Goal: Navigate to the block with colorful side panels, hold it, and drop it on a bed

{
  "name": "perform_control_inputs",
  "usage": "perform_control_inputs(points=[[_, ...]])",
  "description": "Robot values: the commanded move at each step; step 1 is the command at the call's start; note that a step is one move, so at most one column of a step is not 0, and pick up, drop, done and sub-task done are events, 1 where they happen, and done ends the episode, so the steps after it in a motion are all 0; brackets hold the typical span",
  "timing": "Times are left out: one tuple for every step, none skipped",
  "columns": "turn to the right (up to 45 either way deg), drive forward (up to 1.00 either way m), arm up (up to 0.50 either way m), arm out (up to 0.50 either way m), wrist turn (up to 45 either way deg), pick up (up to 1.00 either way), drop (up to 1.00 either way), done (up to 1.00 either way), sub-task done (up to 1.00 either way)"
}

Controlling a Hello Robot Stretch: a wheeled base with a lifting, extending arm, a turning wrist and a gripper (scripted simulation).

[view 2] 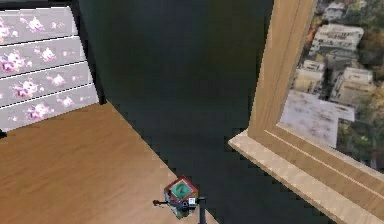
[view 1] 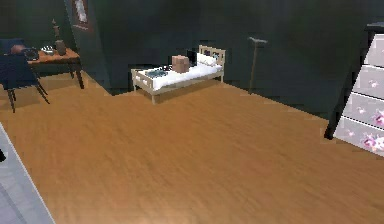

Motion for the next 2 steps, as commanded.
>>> perform_control_inputs(points=[[0.0,0.0,0.0,0.0,27.0,0.0,0.0,0.0,0.0],[0.0,0.0,-0.3,0.0,0.0,0.0,0.0,0.0,0.0]])
